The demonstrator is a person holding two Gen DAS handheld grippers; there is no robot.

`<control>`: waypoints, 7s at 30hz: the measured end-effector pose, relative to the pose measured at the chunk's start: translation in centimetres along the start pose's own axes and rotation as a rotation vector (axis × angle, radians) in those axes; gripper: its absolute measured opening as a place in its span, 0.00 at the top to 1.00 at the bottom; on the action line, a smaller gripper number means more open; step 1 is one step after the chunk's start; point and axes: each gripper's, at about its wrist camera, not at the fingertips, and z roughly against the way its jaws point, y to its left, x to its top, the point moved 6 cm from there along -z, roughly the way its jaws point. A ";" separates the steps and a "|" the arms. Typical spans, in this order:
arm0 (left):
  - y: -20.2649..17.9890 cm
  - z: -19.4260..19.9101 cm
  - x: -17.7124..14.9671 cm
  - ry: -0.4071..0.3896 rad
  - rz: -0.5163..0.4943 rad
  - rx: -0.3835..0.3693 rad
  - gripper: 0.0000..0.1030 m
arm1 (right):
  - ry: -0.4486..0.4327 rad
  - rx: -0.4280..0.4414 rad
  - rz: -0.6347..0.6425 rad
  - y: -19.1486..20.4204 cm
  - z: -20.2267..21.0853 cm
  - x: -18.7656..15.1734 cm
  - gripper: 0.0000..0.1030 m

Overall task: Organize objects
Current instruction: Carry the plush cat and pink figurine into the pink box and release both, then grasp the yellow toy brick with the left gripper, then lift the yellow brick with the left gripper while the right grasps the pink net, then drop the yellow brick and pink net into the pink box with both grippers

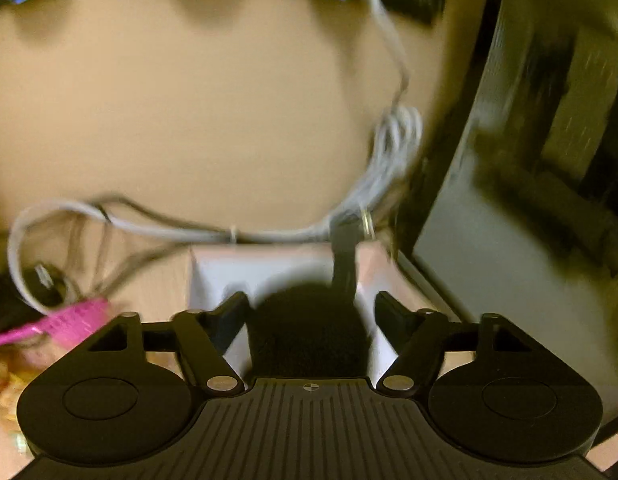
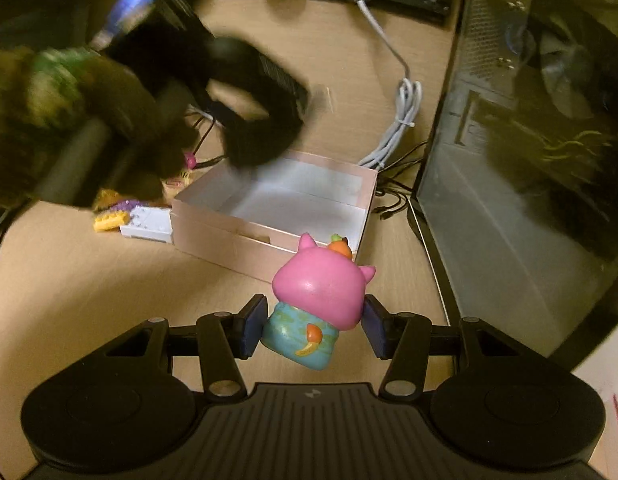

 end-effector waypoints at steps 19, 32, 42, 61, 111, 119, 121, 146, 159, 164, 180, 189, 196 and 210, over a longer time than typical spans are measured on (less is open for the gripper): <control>10.3 10.8 -7.4 -0.087 0.449 0.176 0.34 | -0.151 0.101 0.023 -0.2 -7.6 11.6 0.33; 13.3 13.0 -12.8 0.003 0.439 0.256 0.34 | 0.011 0.078 0.040 1.9 -8.7 3.3 0.28; 10.8 8.7 -11.5 0.108 -0.067 0.284 0.33 | 0.065 -0.176 0.070 -0.6 -12.6 3.3 0.28; 15.4 9.5 -11.9 0.111 -0.023 0.221 0.90 | 0.035 0.031 0.027 6.9 -7.3 2.9 0.21; 12.3 15.6 -20.2 0.134 0.352 0.144 0.91 | 0.194 0.246 0.066 12.5 -10.3 0.4 0.33; 13.8 16.5 -20.0 0.121 0.375 0.169 0.91 | 0.144 0.254 0.027 14.2 -11.2 2.1 0.30; 14.2 17.0 -20.0 0.113 0.377 0.173 0.91 | 0.098 0.248 0.005 14.7 -11.2 3.3 0.28; 14.5 11.9 -13.7 0.052 0.127 0.164 0.85 | 0.027 0.165 0.005 15.1 -10.3 7.0 0.19; 17.2 7.2 -12.3 0.093 0.181 0.212 0.83 | 0.005 0.187 -0.045 13.2 -10.5 11.9 0.08; 17.0 9.6 -14.1 0.119 0.249 0.152 0.83 | 0.036 0.195 -0.010 16.1 -17.3 16.9 0.06; 18.3 20.6 -20.5 0.124 0.394 0.146 0.83 | 0.135 0.191 0.086 22.6 -26.6 19.2 0.31; 17.2 19.3 -20.6 0.131 0.382 0.117 0.83 | 0.026 0.287 0.069 20.6 -12.6 15.0 0.31; 14.1 18.5 -21.2 0.159 0.316 0.047 0.83 | 0.071 0.204 0.061 16.8 -5.0 7.1 0.31; 3.0 16.1 -18.8 0.192 0.121 -0.156 0.83 | 0.167 -0.010 -0.092 7.1 1.4 -3.2 0.31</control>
